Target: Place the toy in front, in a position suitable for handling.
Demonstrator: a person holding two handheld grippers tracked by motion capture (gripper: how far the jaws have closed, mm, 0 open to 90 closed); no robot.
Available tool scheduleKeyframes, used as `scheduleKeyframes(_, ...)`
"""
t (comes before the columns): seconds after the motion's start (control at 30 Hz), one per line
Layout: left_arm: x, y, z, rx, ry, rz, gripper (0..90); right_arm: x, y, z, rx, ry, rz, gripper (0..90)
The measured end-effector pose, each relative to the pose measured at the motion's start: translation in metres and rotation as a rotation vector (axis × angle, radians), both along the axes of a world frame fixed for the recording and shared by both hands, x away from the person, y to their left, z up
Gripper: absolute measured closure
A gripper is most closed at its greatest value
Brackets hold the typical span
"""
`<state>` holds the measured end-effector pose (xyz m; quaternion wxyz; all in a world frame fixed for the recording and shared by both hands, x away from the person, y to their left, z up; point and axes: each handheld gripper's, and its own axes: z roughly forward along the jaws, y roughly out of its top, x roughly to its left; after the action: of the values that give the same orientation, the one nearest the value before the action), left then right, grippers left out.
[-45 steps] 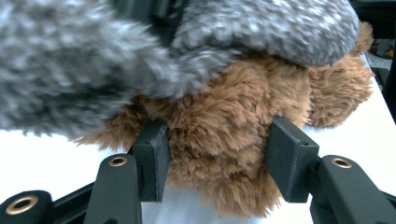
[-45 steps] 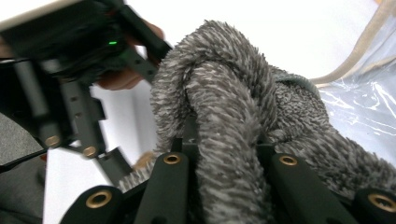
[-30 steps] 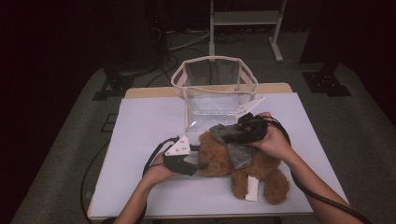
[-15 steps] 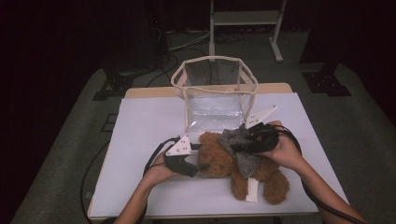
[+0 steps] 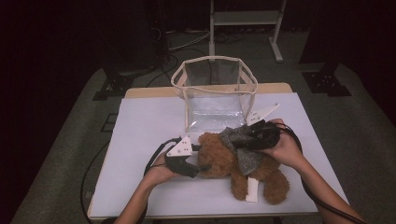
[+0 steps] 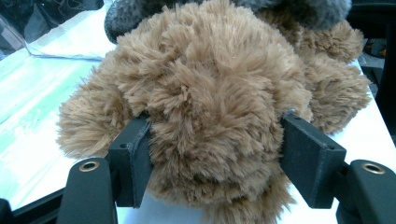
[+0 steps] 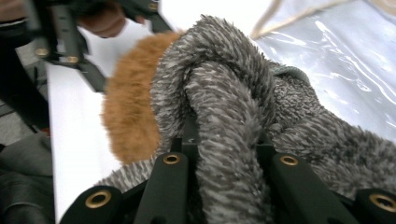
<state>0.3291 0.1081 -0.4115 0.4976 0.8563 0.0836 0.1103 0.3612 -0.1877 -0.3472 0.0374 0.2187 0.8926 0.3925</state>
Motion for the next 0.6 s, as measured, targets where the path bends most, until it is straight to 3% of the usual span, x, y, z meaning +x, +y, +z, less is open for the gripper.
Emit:
scheduleKeyframes(0.1, 0.0, 0.0, 0.004, -0.01, 0.0, 0.002, 29.0, 0.001, -0.003, -0.006, 0.021, 0.019, 0.003, 74.5)
scheduleKeyframes(0.23, -0.002, -0.005, 0.009, -0.043, -0.006, 0.013, 19.4, -0.011, 0.002, -0.01, 0.02, 0.025, 0.028, 74.5)
scheduleKeyframes(0.37, -0.005, -0.012, 0.005, -0.015, -0.015, -0.019, 21.5, -0.02, 0.006, -0.009, 0.013, 0.014, 0.056, 74.4)
scheduleKeyframes(0.6, -0.007, -0.011, 0.003, 0.002, -0.021, -0.033, 25.3, -0.005, -0.015, 0.001, 0.023, -0.009, -0.017, 74.4)
